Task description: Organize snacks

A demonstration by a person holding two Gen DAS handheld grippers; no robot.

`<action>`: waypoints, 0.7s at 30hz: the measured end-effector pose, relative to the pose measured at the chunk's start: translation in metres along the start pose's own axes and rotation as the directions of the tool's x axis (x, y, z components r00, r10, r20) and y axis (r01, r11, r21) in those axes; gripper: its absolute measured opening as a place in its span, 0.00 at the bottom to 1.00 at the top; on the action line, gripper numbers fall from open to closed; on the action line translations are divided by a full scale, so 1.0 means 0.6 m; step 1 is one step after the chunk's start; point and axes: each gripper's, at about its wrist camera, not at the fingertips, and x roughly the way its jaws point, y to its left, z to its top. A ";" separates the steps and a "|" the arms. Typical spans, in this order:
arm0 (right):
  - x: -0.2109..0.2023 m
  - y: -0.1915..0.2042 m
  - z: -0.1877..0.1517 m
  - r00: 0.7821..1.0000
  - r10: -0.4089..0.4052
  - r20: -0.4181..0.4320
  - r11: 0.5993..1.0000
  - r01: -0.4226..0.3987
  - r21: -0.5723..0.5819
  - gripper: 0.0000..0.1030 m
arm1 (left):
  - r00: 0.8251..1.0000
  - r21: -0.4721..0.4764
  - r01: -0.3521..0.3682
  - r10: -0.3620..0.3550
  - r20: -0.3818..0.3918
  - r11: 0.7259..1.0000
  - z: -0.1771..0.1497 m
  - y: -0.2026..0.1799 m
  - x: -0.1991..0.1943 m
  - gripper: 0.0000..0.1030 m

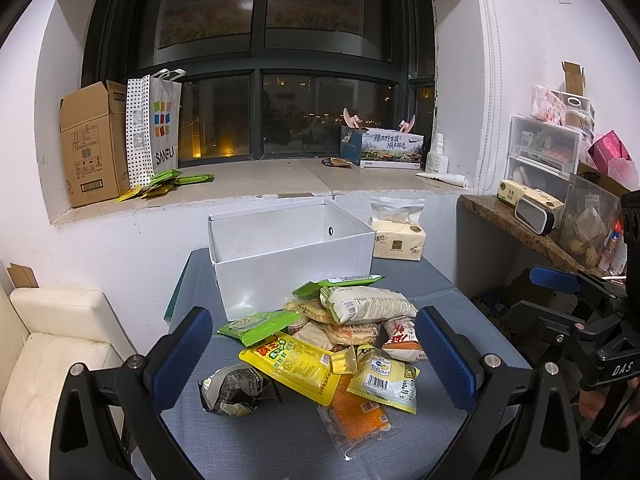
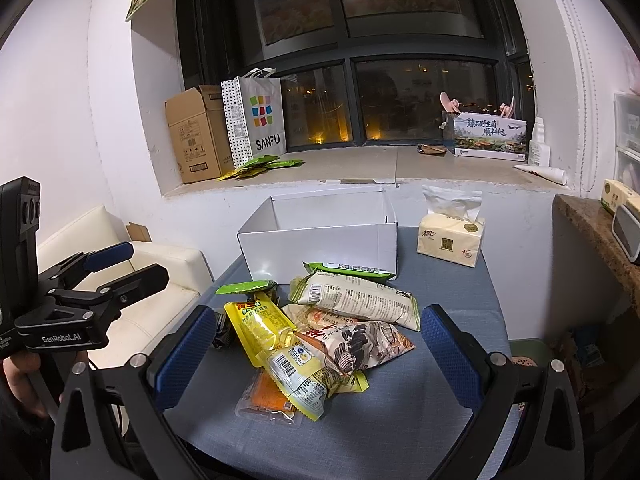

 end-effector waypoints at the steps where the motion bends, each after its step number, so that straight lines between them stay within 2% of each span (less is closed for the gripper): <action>1: 0.001 0.000 0.000 1.000 0.000 -0.001 1.000 0.000 0.000 1.00 | 1.000 0.000 -0.001 0.001 0.000 1.000 0.000 0.000 0.000 1.00; 15: 0.007 0.001 -0.001 1.000 0.020 -0.023 0.999 -0.020 -0.025 1.00 | 1.000 -0.003 0.016 -0.016 0.014 1.000 -0.003 0.004 -0.001 1.00; 21: 0.036 0.009 0.002 0.998 0.060 -0.026 0.975 -0.064 -0.213 1.00 | 0.998 -0.042 0.053 -0.051 0.036 0.998 -0.009 0.032 0.003 1.00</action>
